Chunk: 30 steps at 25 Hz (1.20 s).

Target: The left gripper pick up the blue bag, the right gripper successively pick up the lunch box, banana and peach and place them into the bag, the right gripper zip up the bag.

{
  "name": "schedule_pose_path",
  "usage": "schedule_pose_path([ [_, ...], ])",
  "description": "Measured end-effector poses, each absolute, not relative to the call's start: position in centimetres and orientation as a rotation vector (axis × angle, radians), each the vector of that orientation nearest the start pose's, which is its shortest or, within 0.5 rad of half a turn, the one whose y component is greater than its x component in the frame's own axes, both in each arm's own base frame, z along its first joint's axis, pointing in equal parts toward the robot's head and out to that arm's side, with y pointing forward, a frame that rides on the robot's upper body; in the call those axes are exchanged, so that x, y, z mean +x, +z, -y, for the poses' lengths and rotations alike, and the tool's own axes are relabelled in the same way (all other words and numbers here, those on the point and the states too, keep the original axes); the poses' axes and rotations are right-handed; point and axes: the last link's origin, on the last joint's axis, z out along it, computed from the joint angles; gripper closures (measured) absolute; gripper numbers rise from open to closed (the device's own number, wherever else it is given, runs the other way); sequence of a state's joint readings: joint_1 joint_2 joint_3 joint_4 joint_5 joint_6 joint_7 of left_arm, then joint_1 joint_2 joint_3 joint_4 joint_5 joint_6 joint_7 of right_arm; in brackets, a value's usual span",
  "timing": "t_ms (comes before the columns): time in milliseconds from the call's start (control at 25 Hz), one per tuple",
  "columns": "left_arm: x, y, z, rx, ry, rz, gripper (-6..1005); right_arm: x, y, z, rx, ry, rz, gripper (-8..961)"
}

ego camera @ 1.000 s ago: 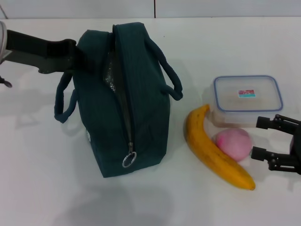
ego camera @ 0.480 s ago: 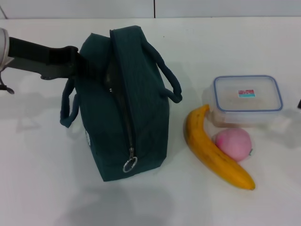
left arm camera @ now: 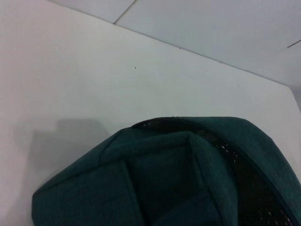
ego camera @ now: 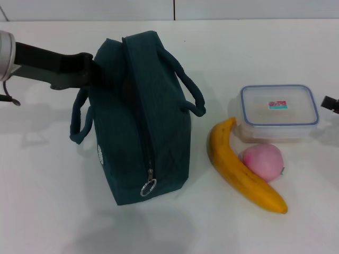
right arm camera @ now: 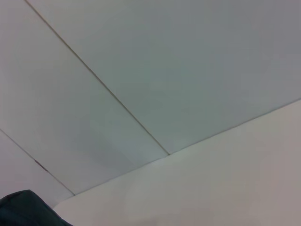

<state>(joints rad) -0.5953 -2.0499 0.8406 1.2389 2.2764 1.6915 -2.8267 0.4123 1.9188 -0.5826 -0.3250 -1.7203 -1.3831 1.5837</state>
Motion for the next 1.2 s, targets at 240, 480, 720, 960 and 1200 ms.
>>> schedule_pose_path([
  [240,-20.1,7.2,-36.2,-2.286,-0.305,1.788,955,34.7,3.4,-32.2,-2.085,0.946,-1.368,115],
  [480,-20.1,7.2,-36.2,-2.287,-0.305,1.787,955,34.8,3.0,-32.4,-2.05,0.949,-1.437,115],
  [720,-20.1,7.1,-36.2,-2.289,-0.305,1.784,955,34.0,2.4,-32.5,-2.064,0.99,-1.479,115],
  [960,-20.1,7.1,-36.2,-2.29,-0.306,1.782,955,33.5,2.4,-32.4,-2.079,1.028,-1.492,115],
  [1200,-20.1,7.1,-36.2,-2.293,-0.306,1.779,955,33.2,2.3,-32.3,-2.068,1.063,-1.521,260],
])
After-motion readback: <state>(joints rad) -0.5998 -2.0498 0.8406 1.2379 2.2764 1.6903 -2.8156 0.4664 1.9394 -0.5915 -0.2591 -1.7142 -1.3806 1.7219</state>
